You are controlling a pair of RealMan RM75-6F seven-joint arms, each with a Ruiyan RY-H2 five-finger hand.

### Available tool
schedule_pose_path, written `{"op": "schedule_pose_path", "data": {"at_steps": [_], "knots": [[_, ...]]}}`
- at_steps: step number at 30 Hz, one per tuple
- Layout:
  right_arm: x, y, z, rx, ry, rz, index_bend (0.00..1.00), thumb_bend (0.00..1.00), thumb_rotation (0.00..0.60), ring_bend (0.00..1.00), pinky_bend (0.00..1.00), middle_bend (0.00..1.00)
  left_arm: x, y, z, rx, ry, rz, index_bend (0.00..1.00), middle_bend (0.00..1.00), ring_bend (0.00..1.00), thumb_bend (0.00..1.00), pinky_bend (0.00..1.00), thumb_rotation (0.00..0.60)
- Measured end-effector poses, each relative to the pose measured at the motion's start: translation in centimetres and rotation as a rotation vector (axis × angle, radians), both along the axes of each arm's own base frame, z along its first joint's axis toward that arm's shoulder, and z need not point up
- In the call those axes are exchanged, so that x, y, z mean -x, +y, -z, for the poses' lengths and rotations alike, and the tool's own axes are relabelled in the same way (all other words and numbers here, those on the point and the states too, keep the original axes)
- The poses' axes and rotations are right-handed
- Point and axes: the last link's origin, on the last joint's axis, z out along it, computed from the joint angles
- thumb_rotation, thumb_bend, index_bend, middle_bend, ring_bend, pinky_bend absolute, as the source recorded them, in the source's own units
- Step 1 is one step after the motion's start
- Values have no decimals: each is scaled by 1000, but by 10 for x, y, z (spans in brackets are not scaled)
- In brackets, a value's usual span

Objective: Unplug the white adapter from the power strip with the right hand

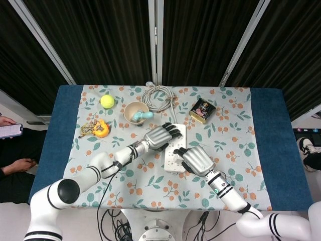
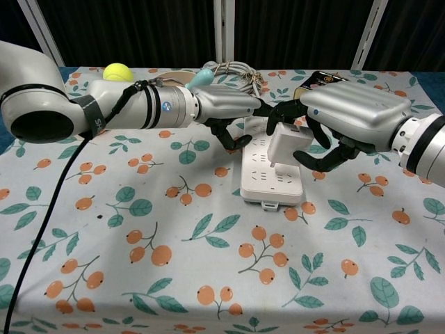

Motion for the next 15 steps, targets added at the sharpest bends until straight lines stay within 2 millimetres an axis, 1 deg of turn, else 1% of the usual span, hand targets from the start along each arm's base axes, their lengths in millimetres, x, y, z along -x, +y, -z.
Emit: {"op": "schedule_pose_path", "data": {"at_steps": [4,7,9,11,14,15], "knots": [[1,4,-13,17,-3,-9,1000,551,600,641,788,840,0,2,-4,-7,-14,0,113,130,0,541,33,600],[6,6,-27,36,11,-3,1000,545,600,636,780,833,-2,4,-9,-18,-39,3,113,130,0,541,33,600],[11,9,-37,43,29,10,989,533,600,610,743,792,-4,6,-15,-27,-67,4,113,130,0,541,33,600],[18,10,-45,44,56,29,916,504,600,557,698,732,-6,7,-23,-38,-94,8,113,130,0,540,33,600],[30,11,-53,31,106,81,698,429,600,454,626,631,-7,9,-35,-57,-130,15,113,130,0,540,33,600],[34,12,-54,20,119,106,603,398,600,406,594,582,-7,9,-38,-62,-141,16,113,130,0,539,33,600]]}}
